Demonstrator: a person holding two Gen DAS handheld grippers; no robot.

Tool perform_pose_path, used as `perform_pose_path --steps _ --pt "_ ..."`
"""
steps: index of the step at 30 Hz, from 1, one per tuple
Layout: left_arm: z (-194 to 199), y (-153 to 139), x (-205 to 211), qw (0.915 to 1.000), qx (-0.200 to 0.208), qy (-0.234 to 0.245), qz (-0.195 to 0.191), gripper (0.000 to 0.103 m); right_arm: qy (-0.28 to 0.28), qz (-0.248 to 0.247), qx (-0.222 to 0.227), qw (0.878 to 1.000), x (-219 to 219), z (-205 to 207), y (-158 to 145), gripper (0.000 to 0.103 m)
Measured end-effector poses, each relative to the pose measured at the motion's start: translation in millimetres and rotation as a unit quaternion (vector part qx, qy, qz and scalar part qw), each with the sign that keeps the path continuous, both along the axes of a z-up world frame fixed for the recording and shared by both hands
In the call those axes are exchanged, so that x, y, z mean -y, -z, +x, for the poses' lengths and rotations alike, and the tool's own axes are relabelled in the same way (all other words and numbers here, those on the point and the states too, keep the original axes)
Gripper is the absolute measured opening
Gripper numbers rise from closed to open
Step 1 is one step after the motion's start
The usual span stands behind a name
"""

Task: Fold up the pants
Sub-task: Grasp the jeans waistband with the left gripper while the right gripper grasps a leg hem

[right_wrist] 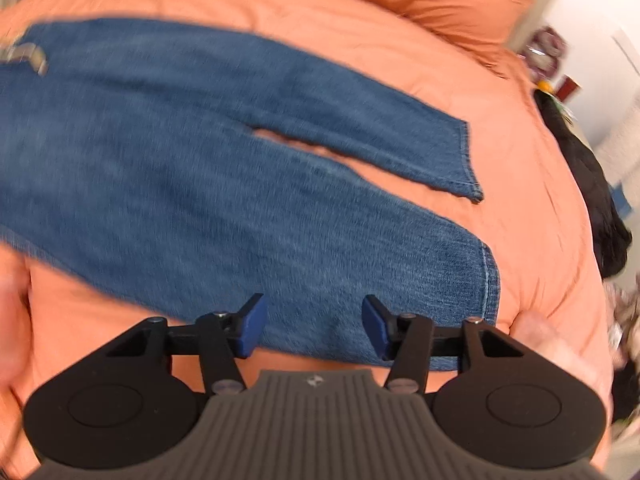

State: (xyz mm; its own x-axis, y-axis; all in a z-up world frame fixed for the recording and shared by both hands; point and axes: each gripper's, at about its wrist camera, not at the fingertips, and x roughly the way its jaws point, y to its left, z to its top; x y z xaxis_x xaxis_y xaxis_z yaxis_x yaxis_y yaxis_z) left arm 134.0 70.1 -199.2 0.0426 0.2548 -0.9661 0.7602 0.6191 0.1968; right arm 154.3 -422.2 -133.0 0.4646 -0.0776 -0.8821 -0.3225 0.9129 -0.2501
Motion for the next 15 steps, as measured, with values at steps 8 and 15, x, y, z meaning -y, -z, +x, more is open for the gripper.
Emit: perform_pose_path --steps 8,15 --pt "-20.8 -43.0 -5.2 0.9899 0.114 -0.067 -0.051 0.009 -0.123 -0.100 -0.060 0.985 1.6 -14.2 34.4 0.048" --pt "-21.7 -106.8 -28.7 0.9438 0.245 -0.168 -0.145 0.008 -0.147 -0.182 -0.055 0.971 10.8 -20.5 63.0 0.045"
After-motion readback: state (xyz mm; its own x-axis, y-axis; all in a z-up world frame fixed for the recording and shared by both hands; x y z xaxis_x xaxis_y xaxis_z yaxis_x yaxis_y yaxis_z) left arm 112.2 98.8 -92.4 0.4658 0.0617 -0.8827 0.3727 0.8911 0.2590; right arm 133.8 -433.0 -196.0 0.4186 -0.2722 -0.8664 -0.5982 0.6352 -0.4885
